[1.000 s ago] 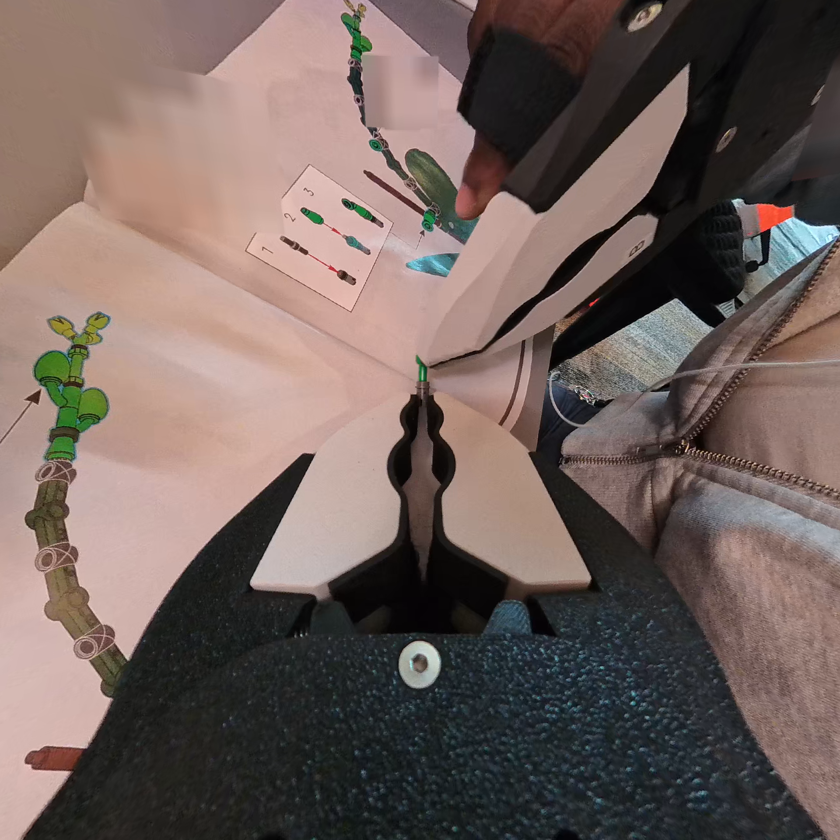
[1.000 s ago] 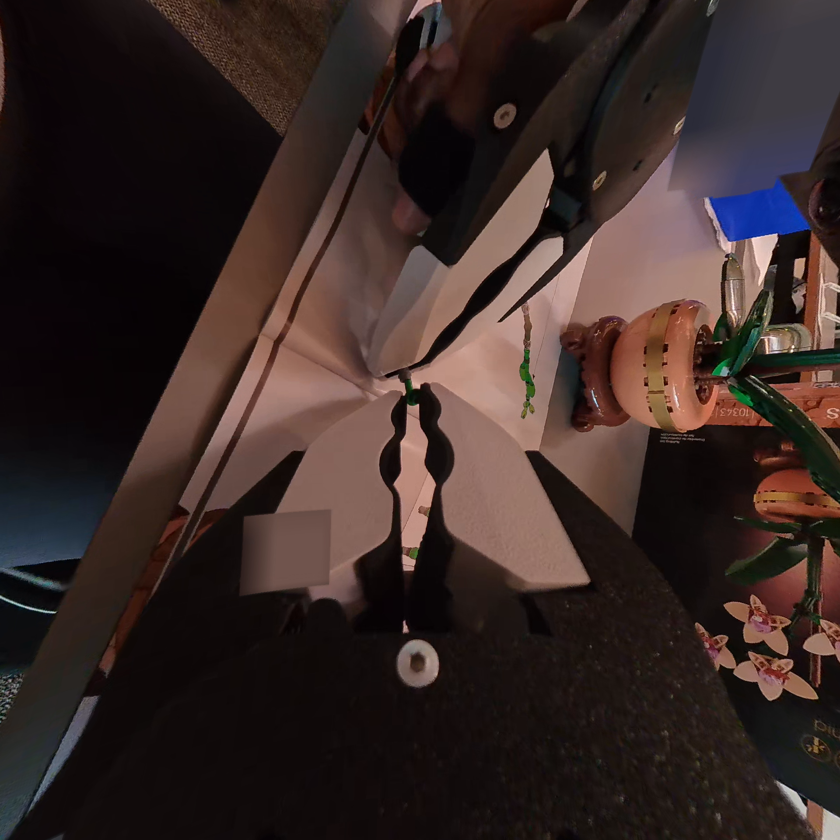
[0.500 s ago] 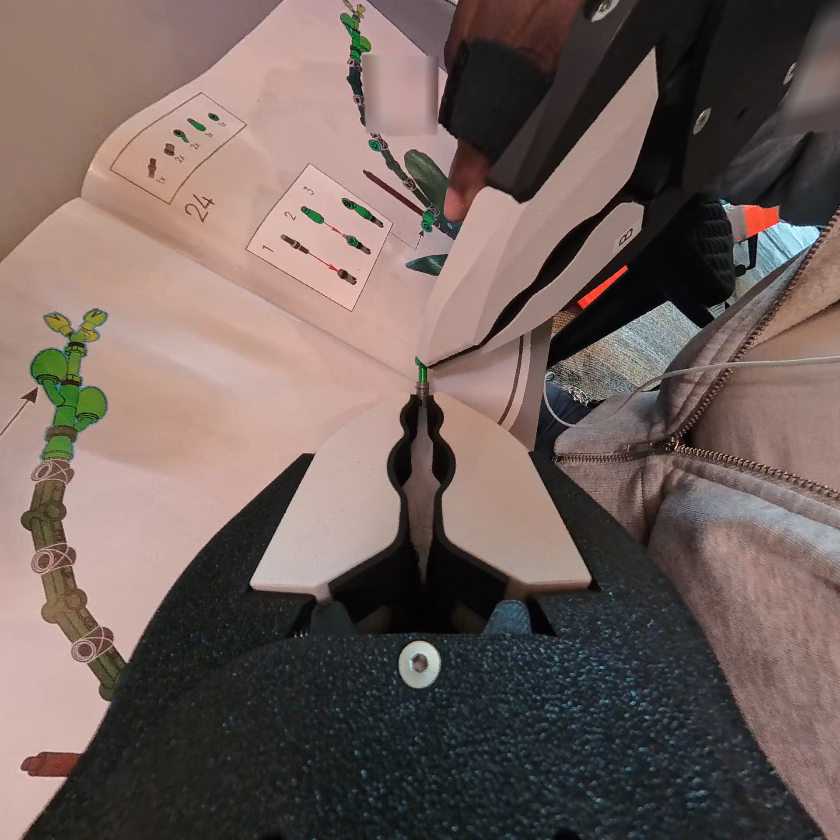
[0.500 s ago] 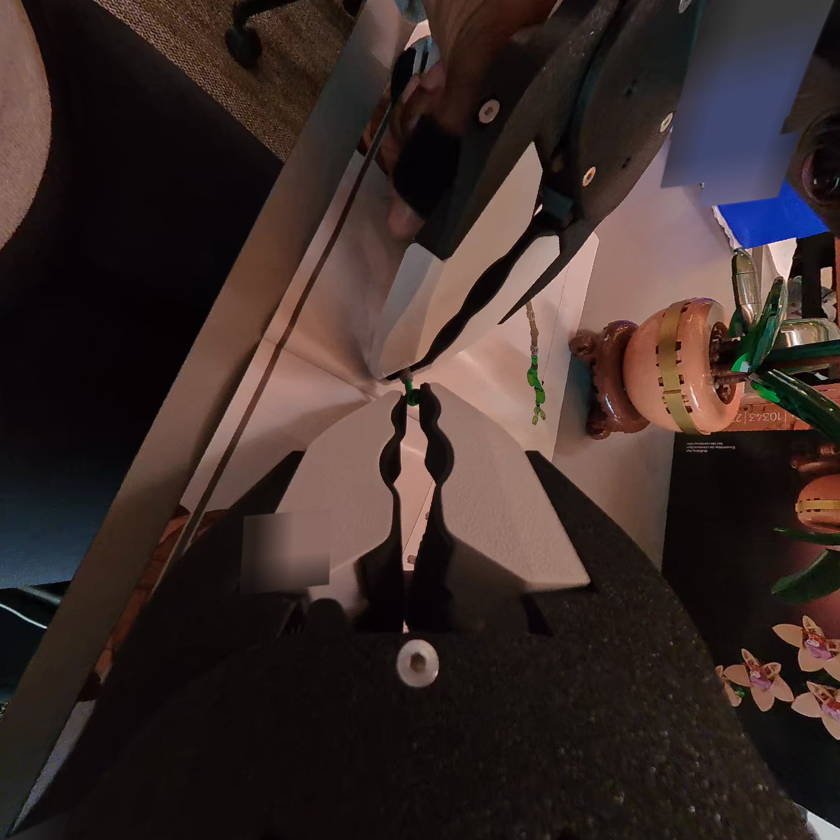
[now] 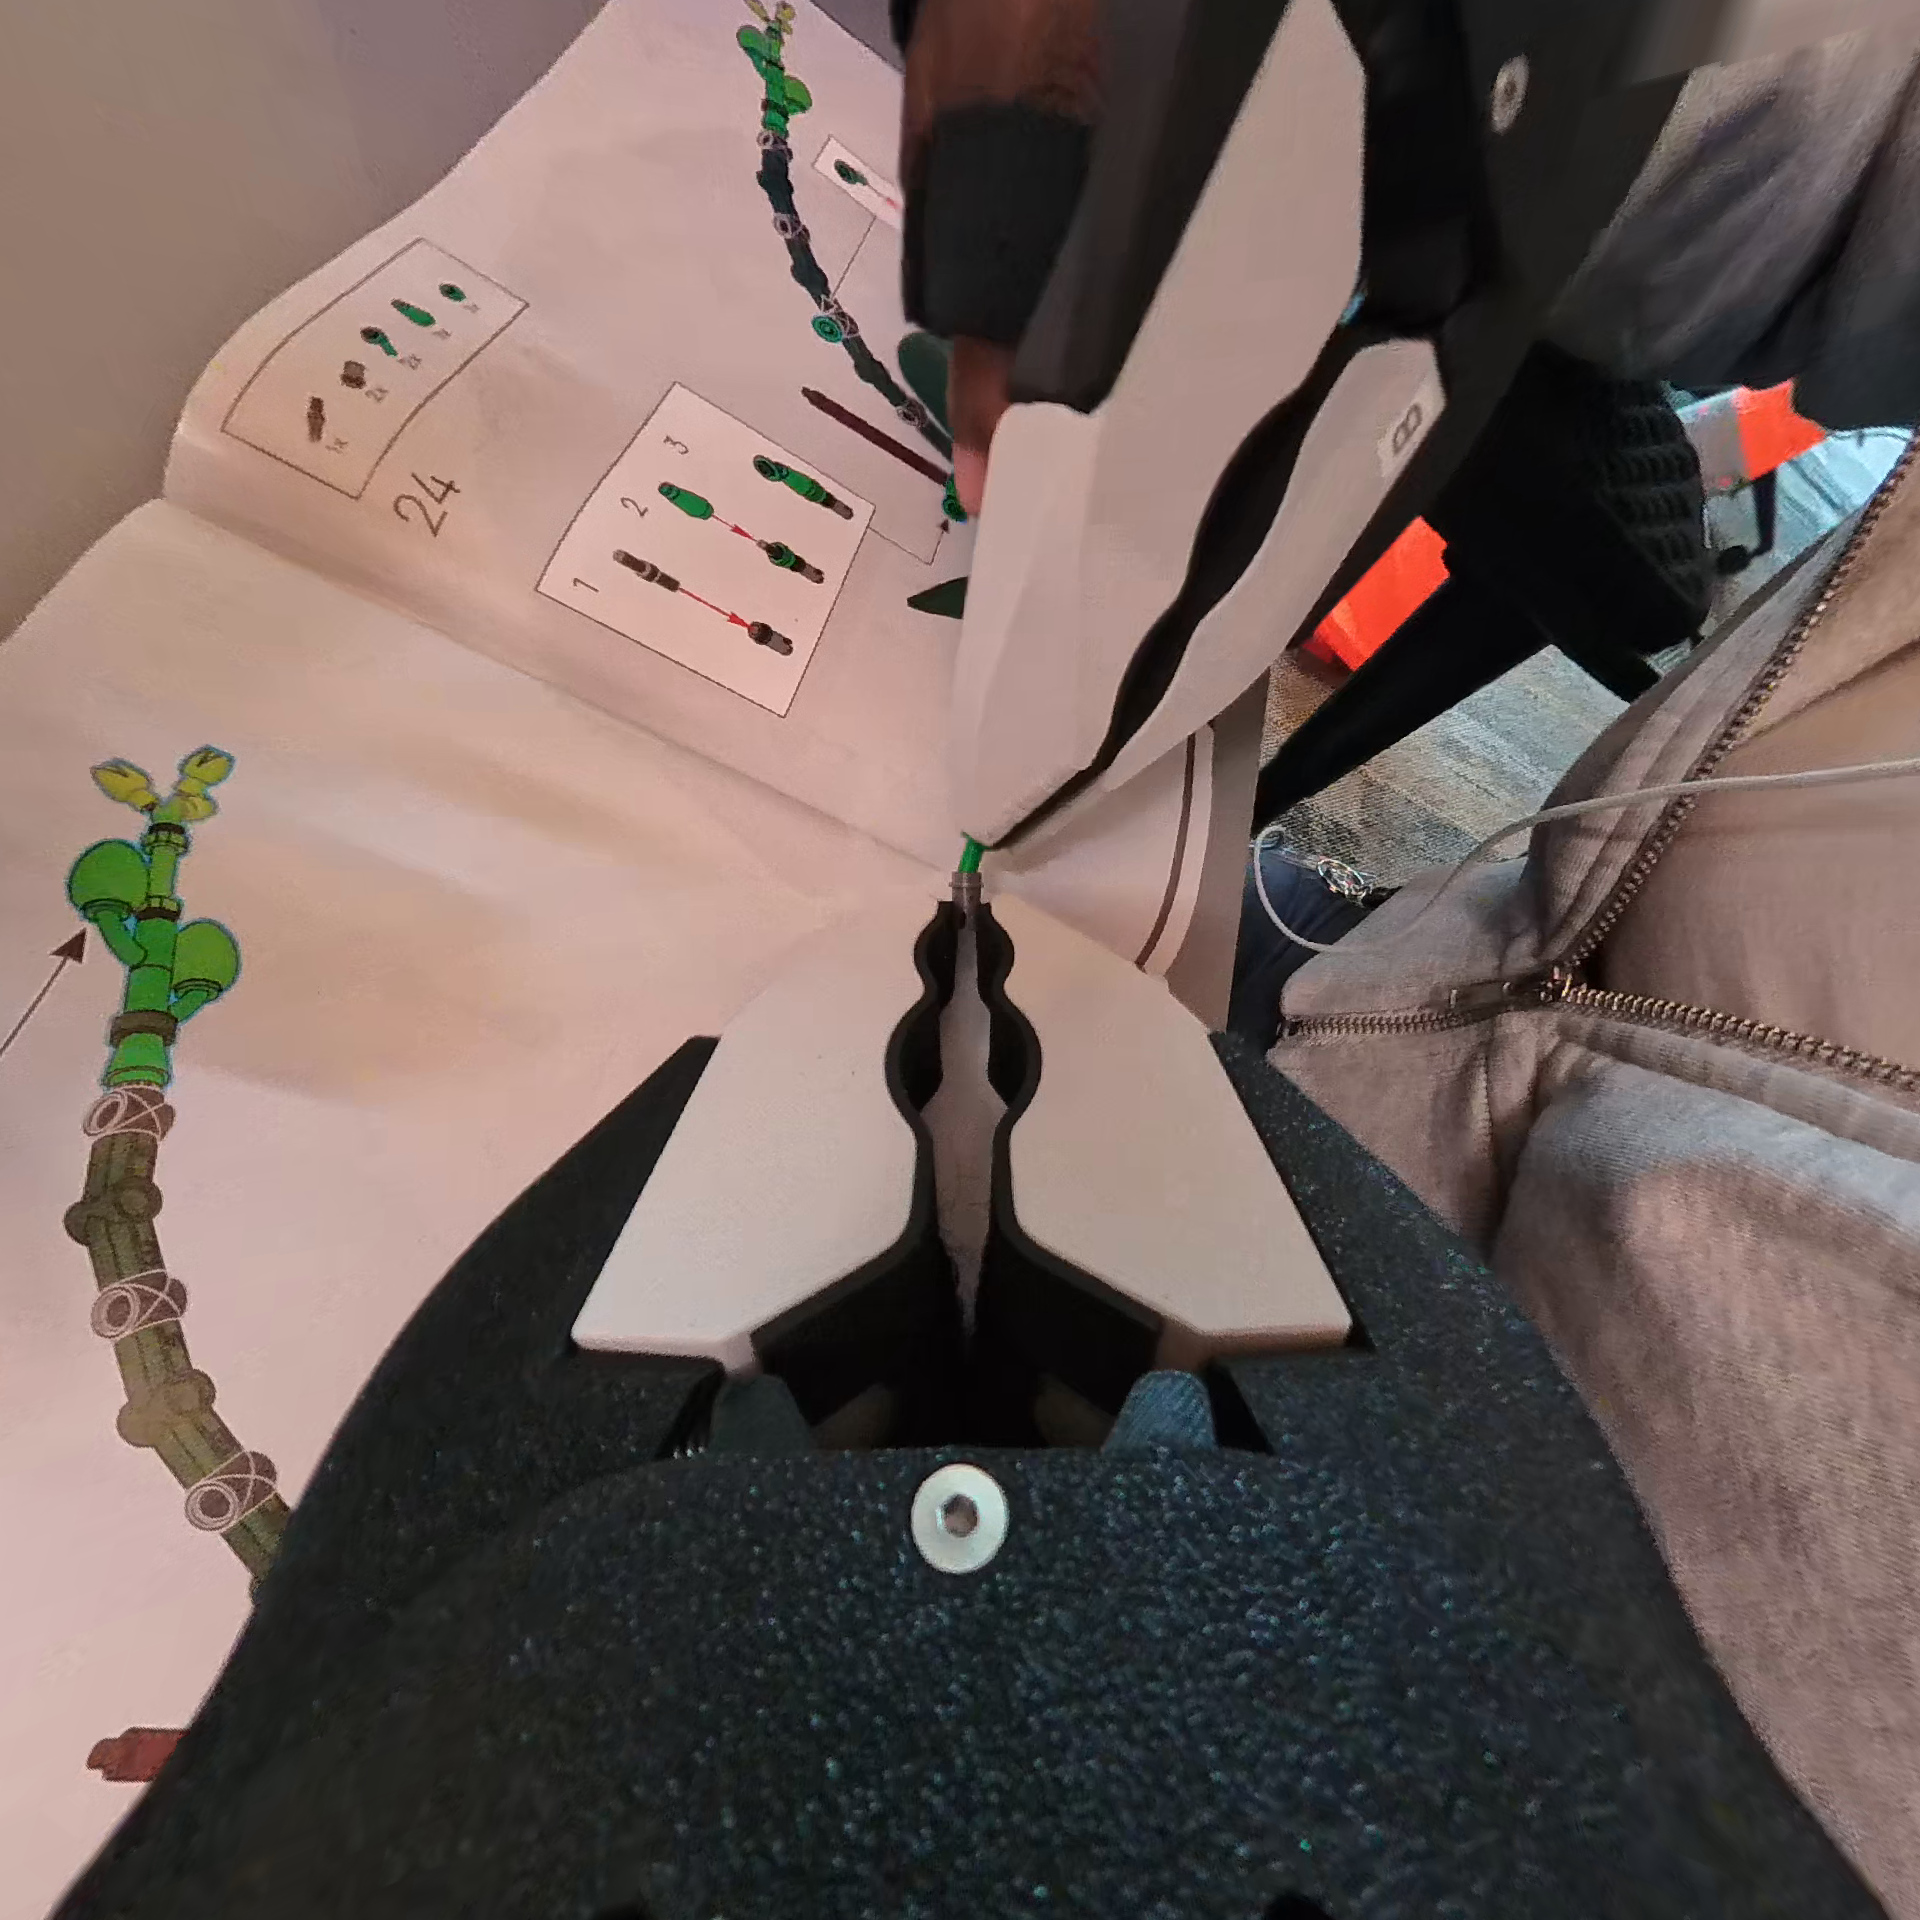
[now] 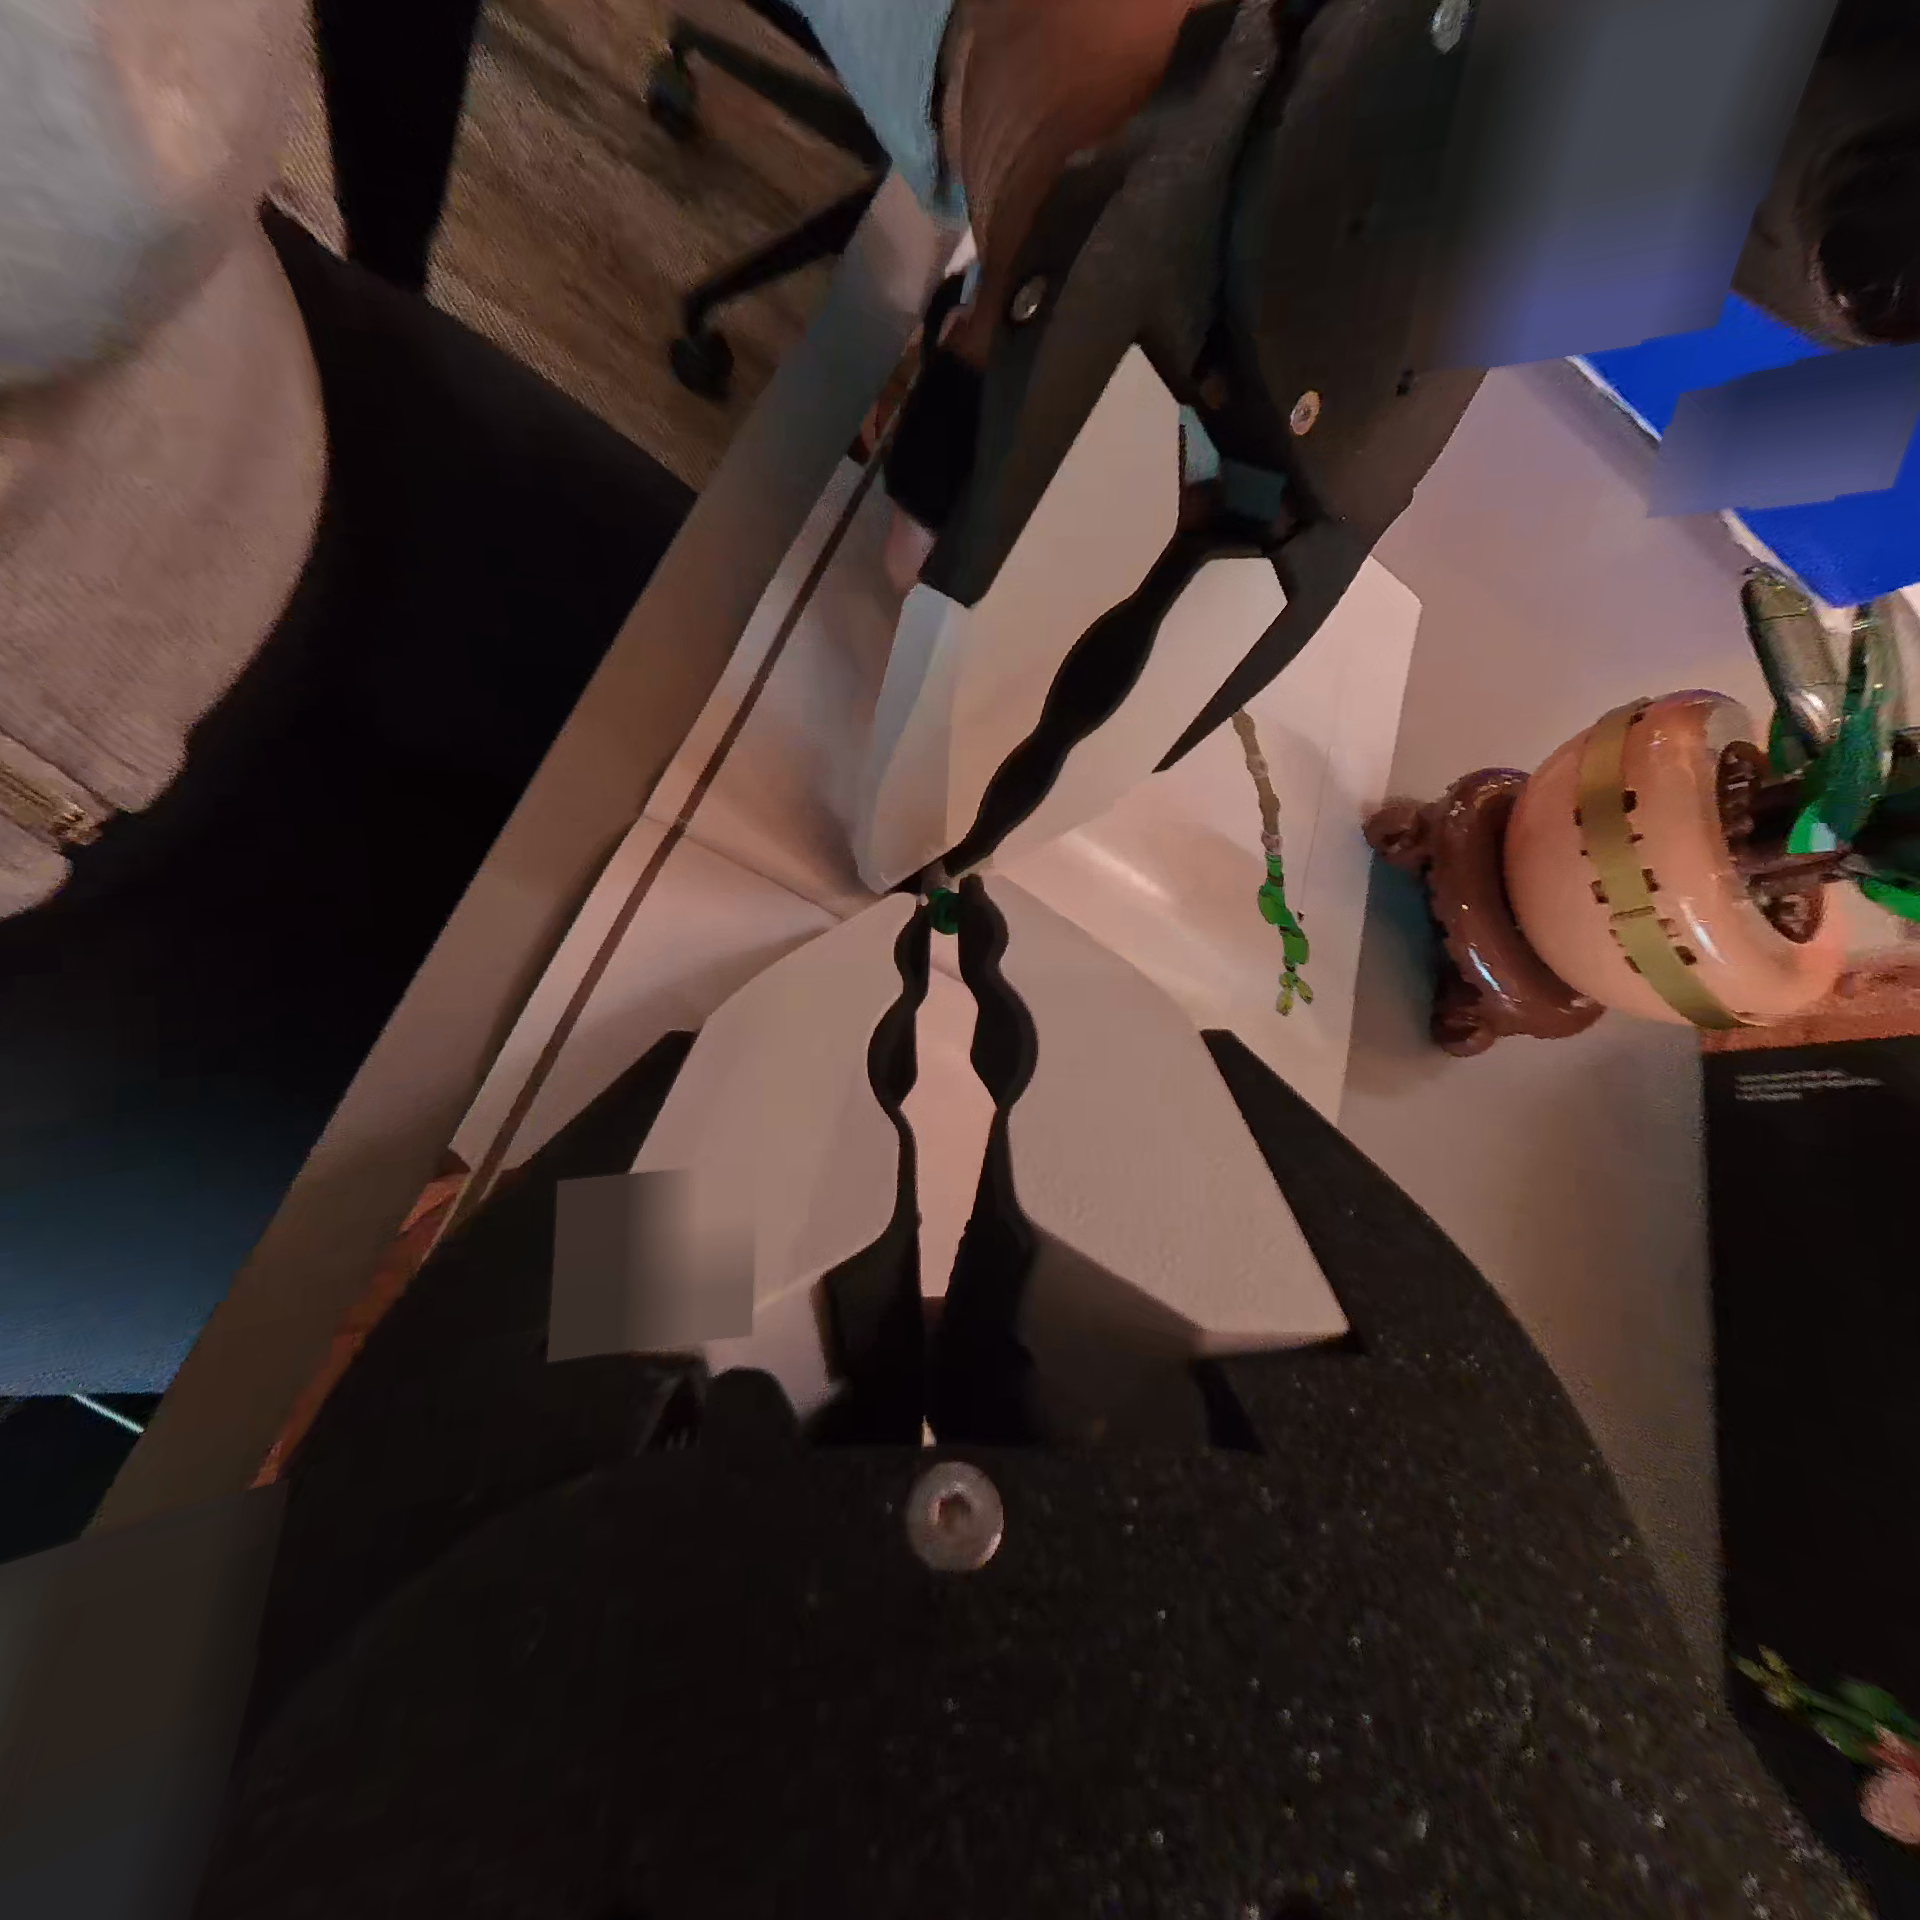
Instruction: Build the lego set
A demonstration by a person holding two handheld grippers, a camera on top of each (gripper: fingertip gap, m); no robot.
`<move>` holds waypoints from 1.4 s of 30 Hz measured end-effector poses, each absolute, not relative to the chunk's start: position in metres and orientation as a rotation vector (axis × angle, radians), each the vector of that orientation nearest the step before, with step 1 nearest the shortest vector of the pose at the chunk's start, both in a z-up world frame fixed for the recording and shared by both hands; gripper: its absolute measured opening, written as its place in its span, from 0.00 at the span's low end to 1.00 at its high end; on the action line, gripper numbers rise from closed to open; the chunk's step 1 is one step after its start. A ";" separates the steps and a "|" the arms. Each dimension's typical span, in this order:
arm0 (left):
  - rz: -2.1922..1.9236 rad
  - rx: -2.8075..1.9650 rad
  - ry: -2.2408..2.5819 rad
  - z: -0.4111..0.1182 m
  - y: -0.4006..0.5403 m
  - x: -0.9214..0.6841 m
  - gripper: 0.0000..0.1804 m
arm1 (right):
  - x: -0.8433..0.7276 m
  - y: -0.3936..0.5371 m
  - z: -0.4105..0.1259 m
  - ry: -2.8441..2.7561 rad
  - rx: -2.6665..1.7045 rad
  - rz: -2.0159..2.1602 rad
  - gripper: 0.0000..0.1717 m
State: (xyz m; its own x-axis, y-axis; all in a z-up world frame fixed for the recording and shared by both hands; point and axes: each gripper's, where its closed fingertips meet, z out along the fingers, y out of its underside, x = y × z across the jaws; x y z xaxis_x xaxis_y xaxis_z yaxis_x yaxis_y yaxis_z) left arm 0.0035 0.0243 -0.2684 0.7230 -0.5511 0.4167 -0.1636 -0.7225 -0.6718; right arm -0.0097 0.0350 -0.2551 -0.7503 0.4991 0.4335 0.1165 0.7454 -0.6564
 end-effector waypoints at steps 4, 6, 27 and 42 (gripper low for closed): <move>-0.821 -2.304 0.558 -0.269 0.024 0.003 0.02 | -0.010 0.036 -0.256 -2.363 -0.512 0.961 0.02; -0.818 -2.303 0.567 -0.269 0.024 0.003 0.02 | -0.008 0.035 -0.257 -2.377 -0.557 1.030 0.02; -0.833 -2.305 0.561 -0.269 0.024 0.004 0.02 | -0.012 0.043 -0.258 -2.351 -0.700 1.155 0.00; -0.776 -2.348 0.558 -0.270 0.012 -0.014 0.02 | -0.018 0.037 -0.267 -2.687 -0.426 0.997 0.12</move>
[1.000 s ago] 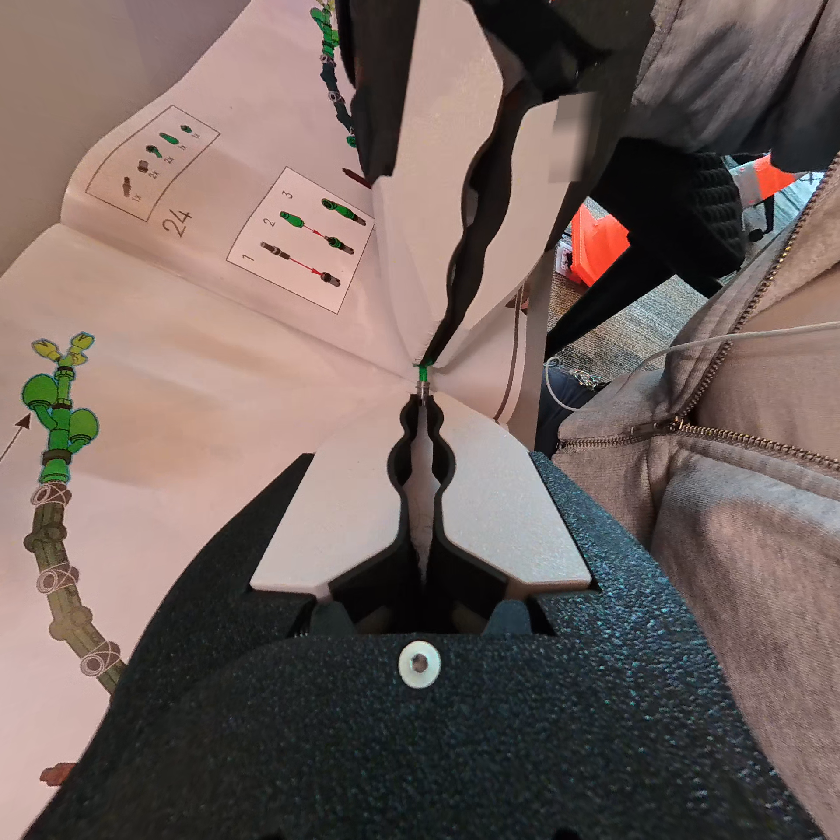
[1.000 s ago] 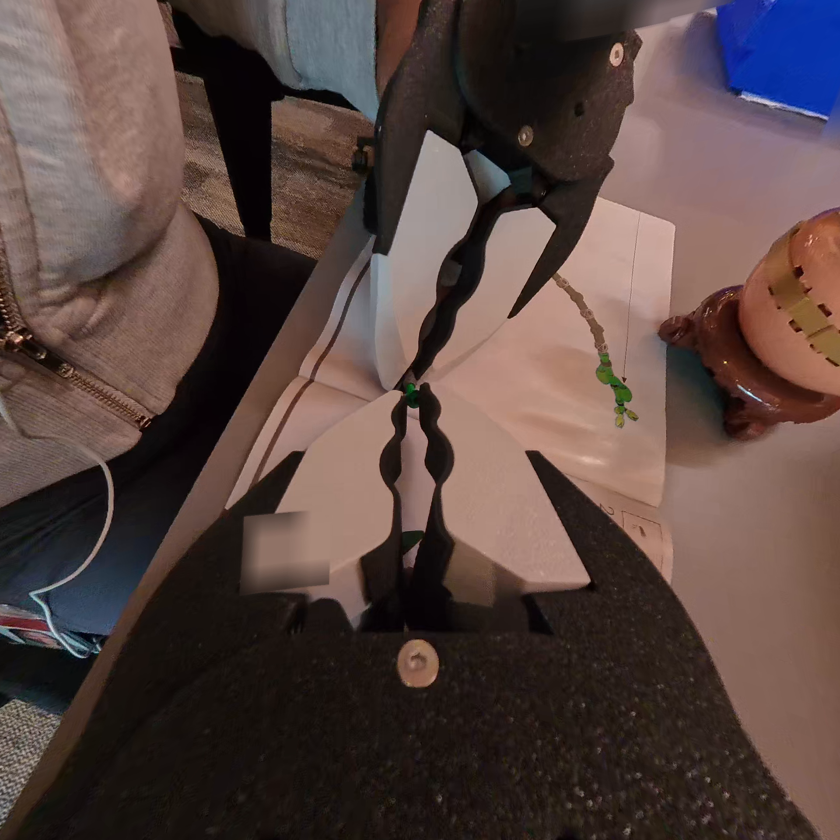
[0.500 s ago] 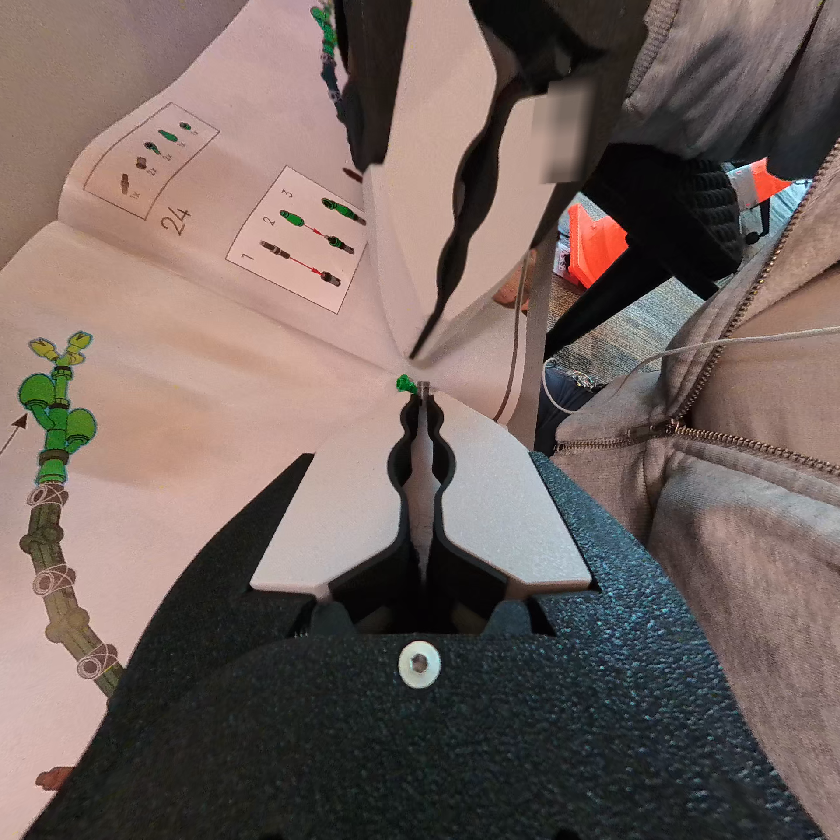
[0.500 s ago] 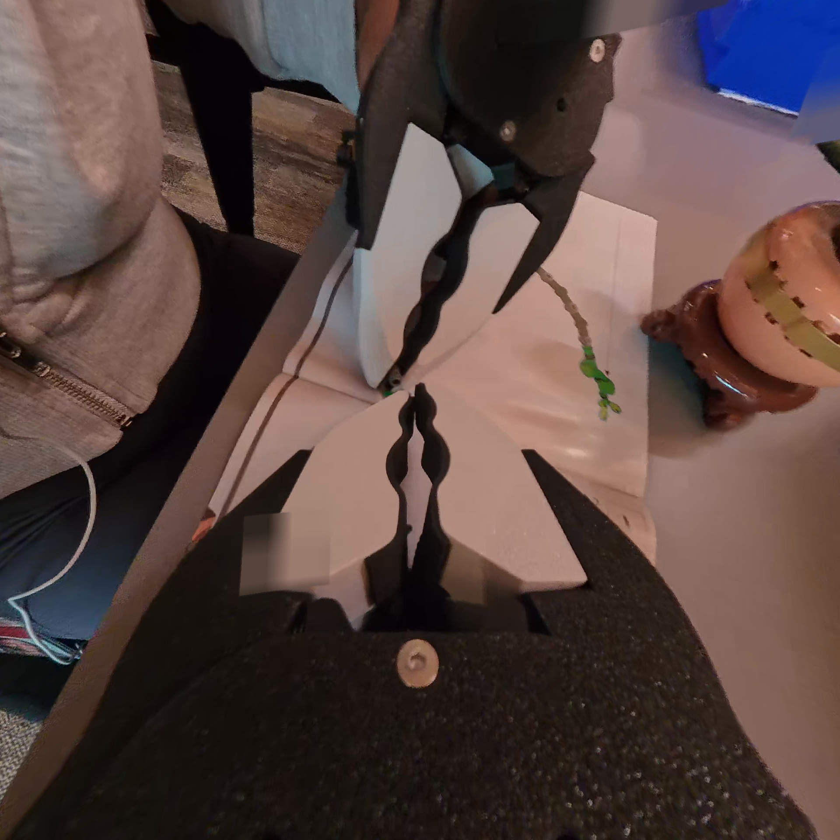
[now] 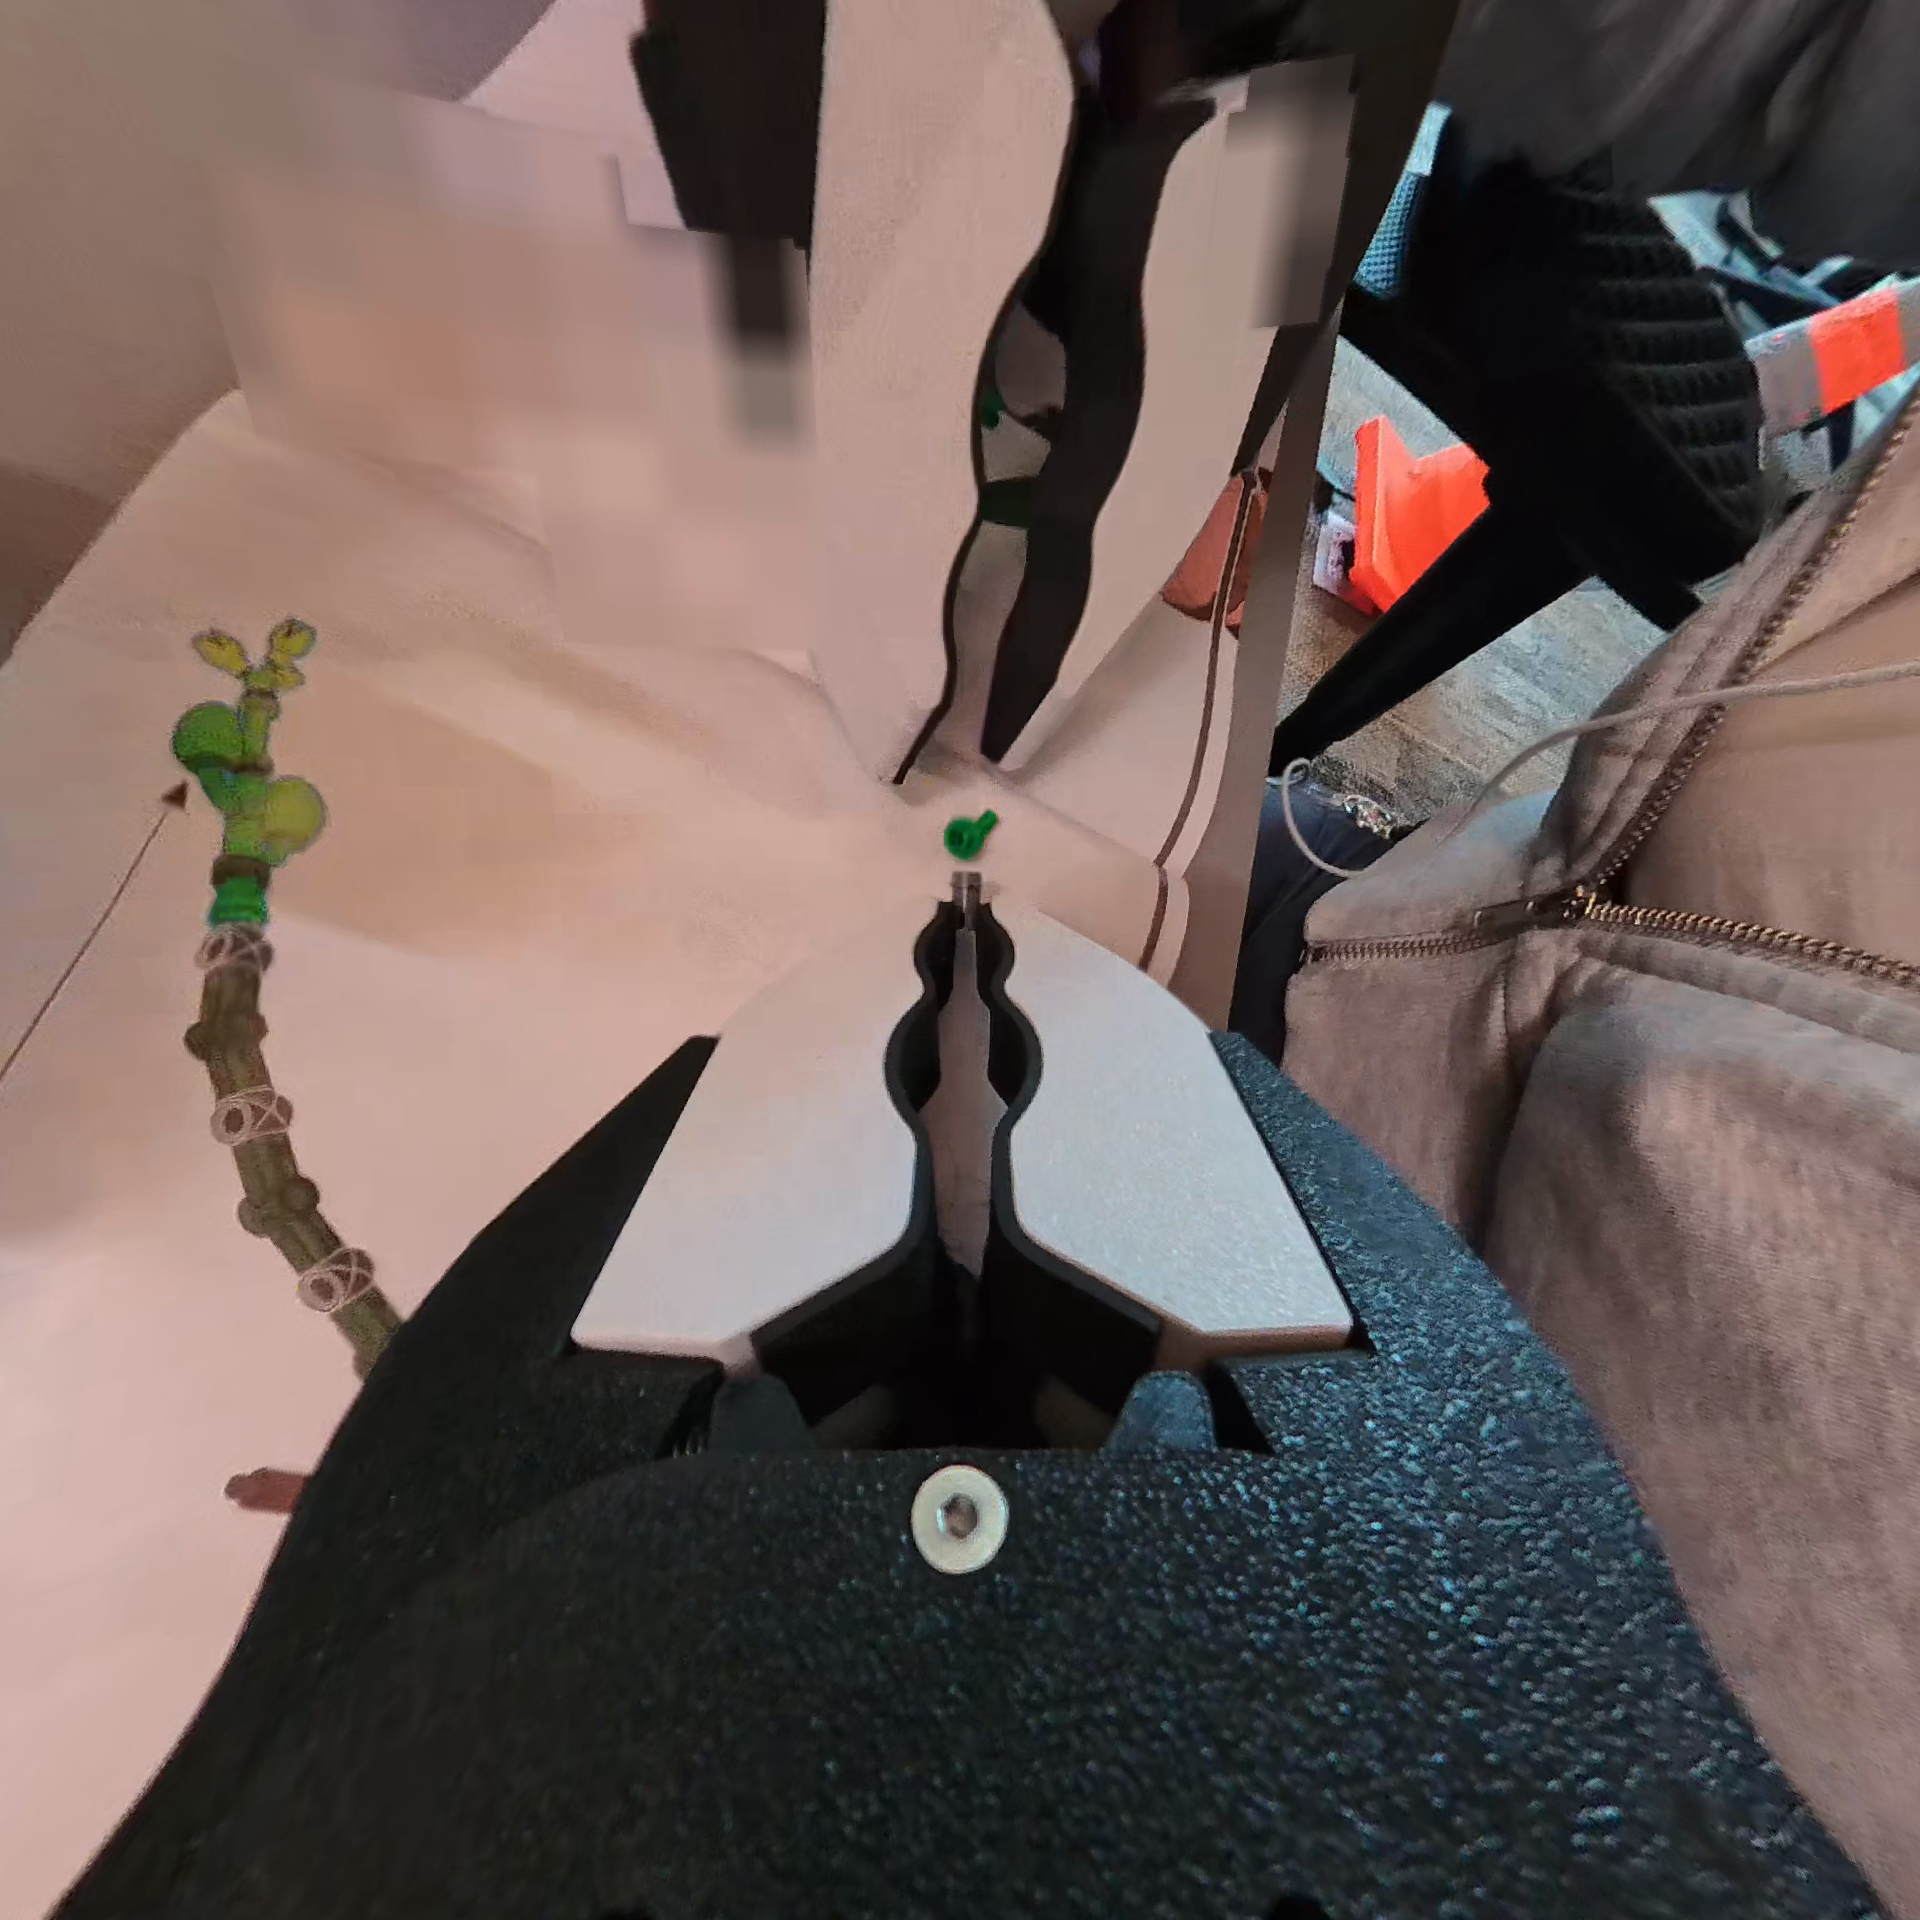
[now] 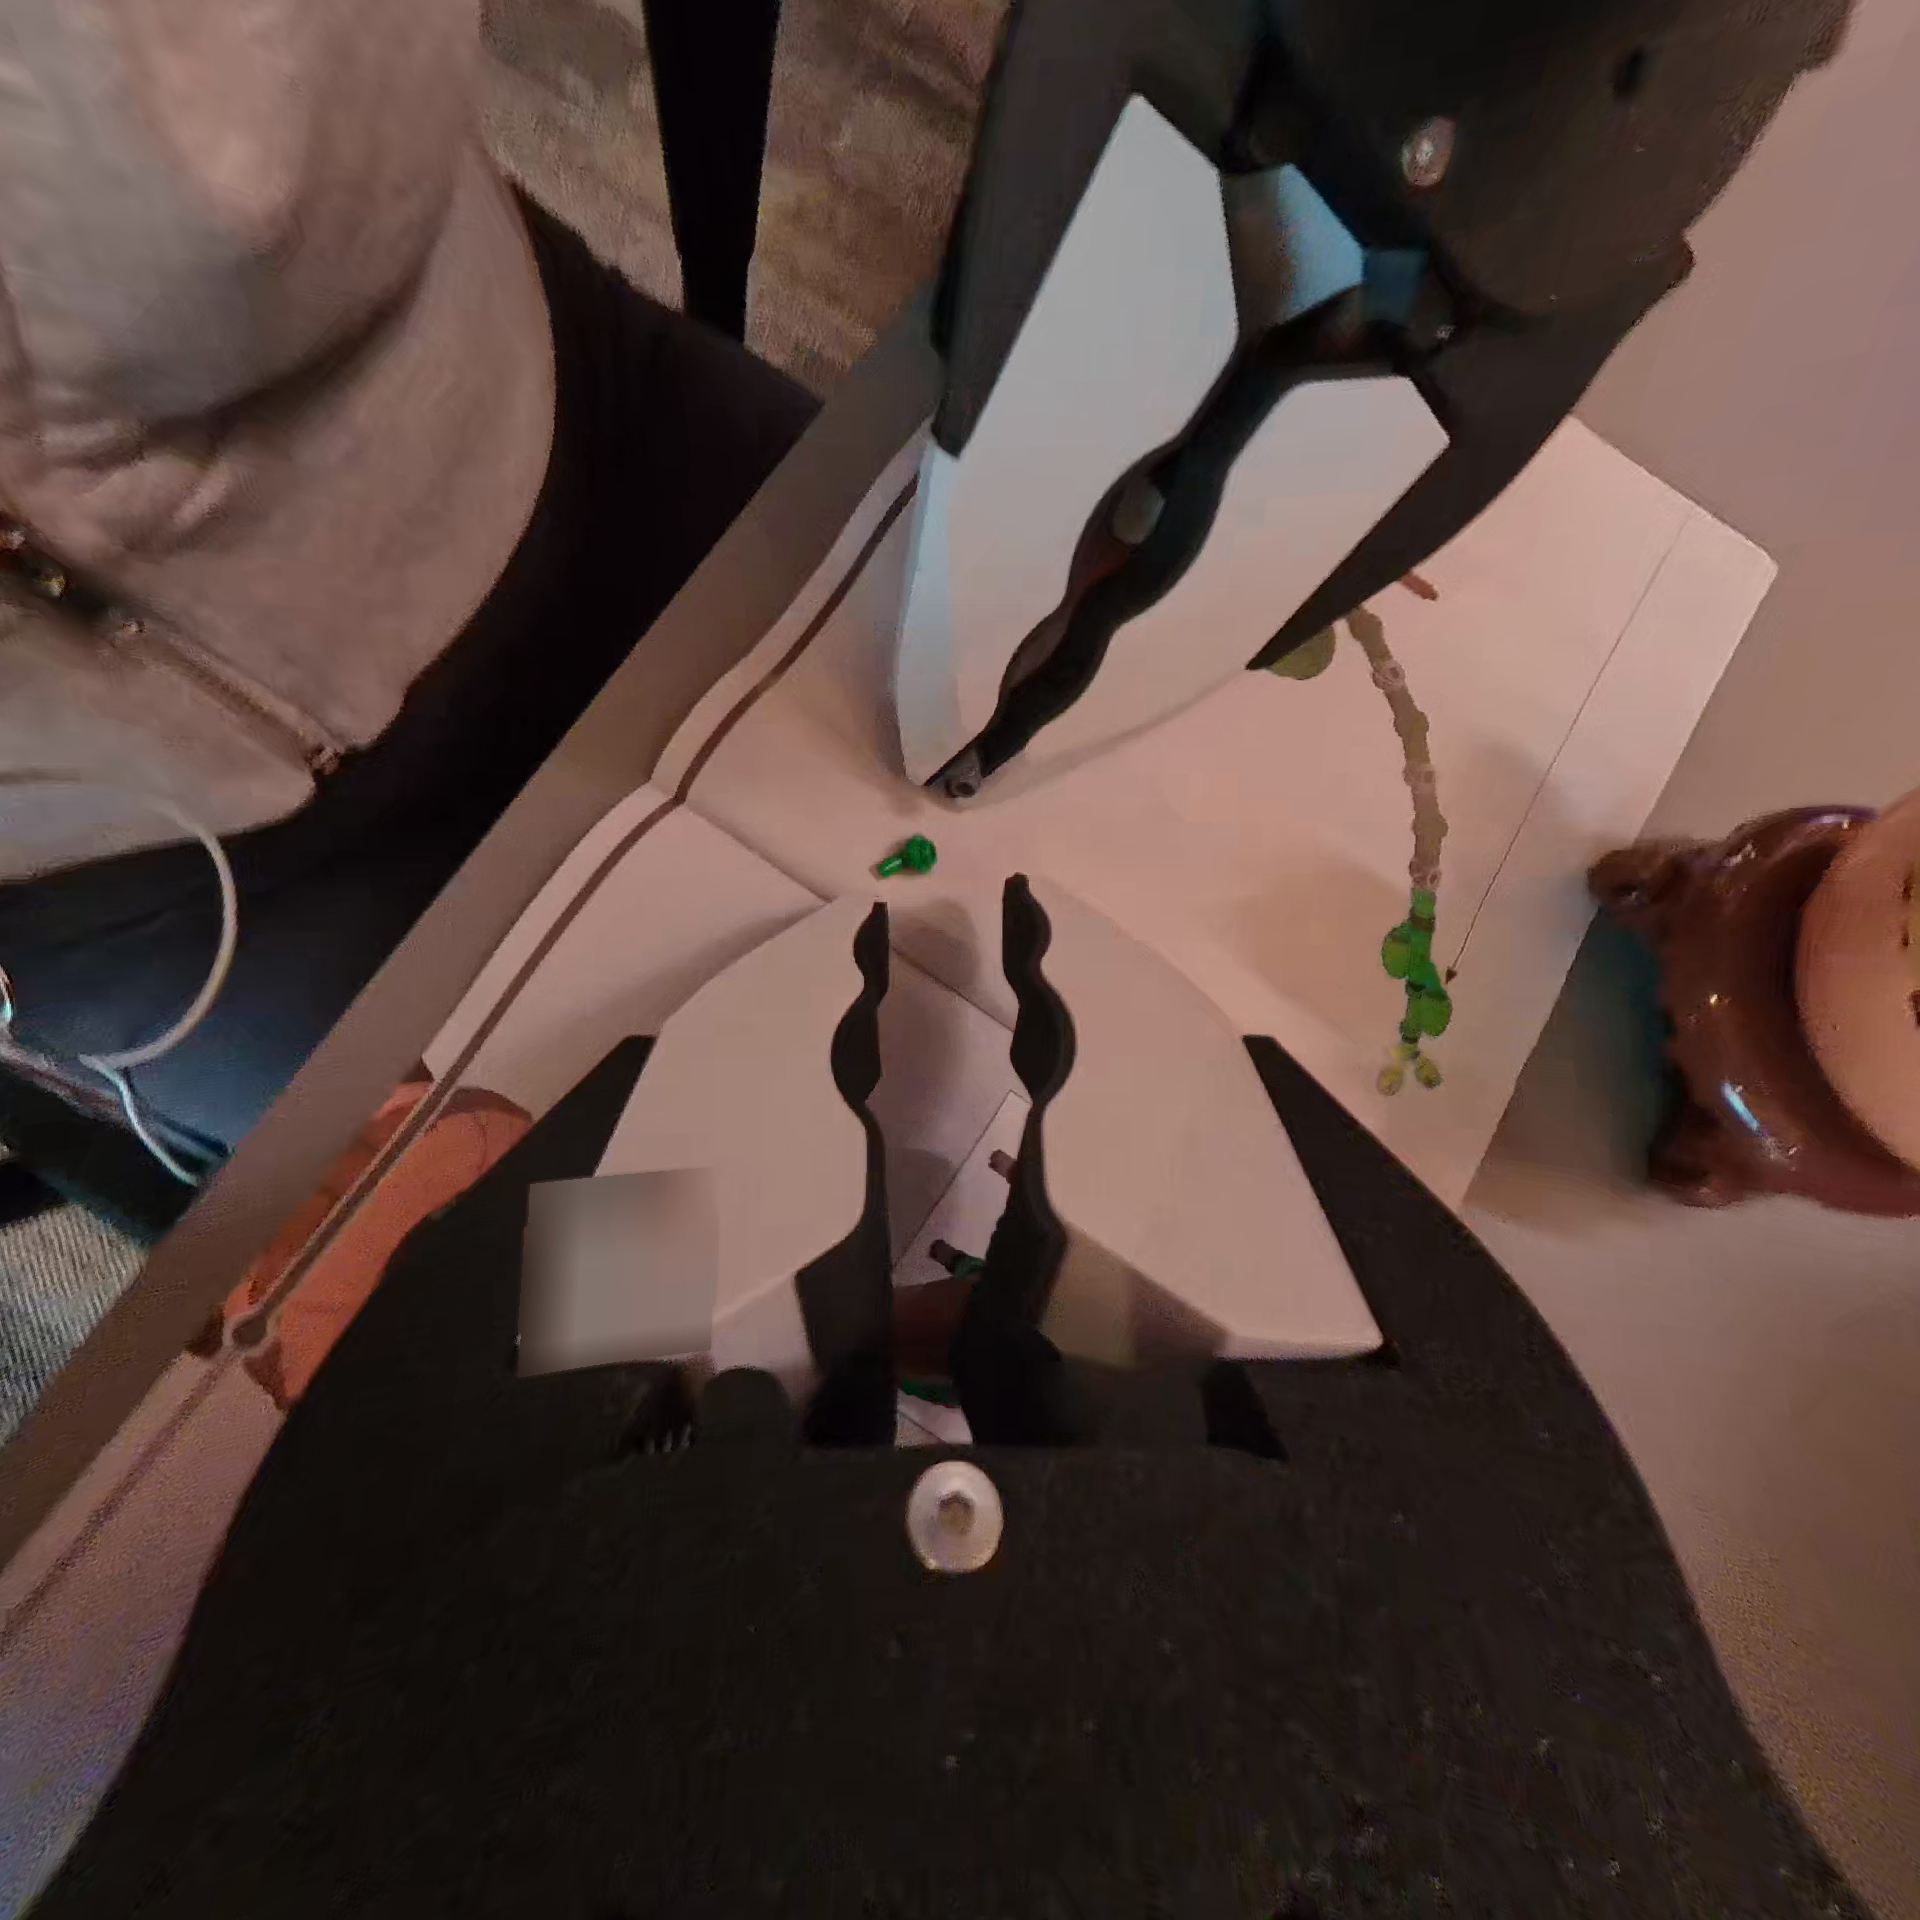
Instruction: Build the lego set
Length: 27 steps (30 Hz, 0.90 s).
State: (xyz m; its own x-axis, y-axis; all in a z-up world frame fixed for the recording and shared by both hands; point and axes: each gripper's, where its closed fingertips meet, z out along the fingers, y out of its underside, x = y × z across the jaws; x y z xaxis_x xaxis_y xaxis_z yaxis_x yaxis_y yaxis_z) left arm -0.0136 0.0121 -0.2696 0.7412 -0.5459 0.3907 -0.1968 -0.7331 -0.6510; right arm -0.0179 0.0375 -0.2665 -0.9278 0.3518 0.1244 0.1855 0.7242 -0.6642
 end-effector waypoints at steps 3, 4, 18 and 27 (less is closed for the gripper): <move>-0.762 -2.339 0.580 -0.270 0.011 -0.011 0.02 | -0.014 0.041 -0.267 -2.731 -0.390 0.911 0.09; -0.760 -2.336 0.580 -0.270 0.011 -0.010 0.02 | -0.013 0.042 -0.267 -2.719 -0.389 0.903 0.07; -0.734 -2.329 0.581 -0.269 0.009 -0.011 0.02 | -0.020 0.031 -0.277 -2.744 -0.772 0.863 0.02; -0.745 -2.311 0.579 -0.268 0.009 -0.011 0.02 | -0.031 0.070 -0.264 -2.002 -1.497 1.077 0.02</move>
